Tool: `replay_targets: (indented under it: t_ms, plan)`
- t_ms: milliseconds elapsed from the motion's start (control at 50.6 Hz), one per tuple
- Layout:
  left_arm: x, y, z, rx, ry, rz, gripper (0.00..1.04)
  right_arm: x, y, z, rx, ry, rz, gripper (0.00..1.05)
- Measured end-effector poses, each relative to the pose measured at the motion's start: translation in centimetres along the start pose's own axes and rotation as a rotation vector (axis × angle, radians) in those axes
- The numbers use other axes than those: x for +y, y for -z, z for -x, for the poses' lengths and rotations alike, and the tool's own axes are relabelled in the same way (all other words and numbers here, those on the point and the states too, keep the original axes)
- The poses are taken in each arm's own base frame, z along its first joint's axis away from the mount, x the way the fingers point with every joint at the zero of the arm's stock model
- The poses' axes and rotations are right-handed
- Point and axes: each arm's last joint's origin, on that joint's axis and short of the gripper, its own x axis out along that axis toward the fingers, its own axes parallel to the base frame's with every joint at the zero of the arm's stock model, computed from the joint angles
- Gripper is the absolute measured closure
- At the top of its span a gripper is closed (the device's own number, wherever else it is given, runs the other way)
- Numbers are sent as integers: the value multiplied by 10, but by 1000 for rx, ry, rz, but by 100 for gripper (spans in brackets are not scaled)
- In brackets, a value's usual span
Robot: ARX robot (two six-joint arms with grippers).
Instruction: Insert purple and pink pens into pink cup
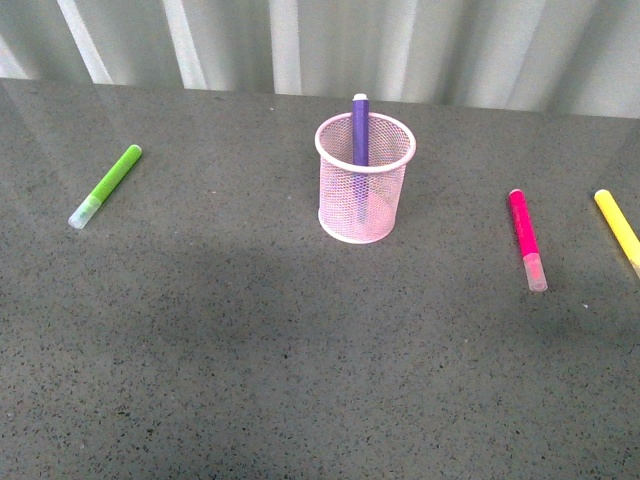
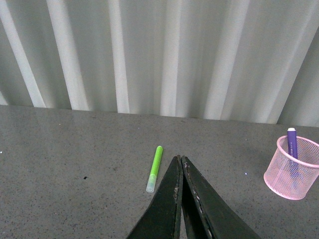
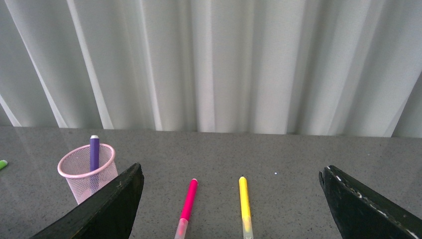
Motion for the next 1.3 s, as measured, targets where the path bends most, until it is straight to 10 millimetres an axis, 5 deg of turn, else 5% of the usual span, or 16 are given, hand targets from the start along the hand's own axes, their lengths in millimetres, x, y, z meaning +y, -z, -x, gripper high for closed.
replay_targets:
  t_ms: [533, 829, 888, 987, 1145, 1303]
  plan:
    - [0, 3, 13, 8, 0, 0, 101, 0, 0, 0, 0, 0, 0, 7]
    - [0, 3, 13, 7, 0, 0, 42, 0, 0, 0, 0, 0, 0, 7]
    - [0, 3, 13, 7, 0, 0, 31, -1, 1, -2, 184, 102, -52, 7]
    - [0, 3, 13, 7, 0, 0, 6, -5, -9, -41, 438, 165, -91, 7]
    - [0, 3, 13, 7, 0, 0, 7, -3, -13, -99, 549, 103, -103, 7]
    - [0, 3, 13, 7, 0, 0, 7, 3, 3, -157, 729, 46, -150, 7]
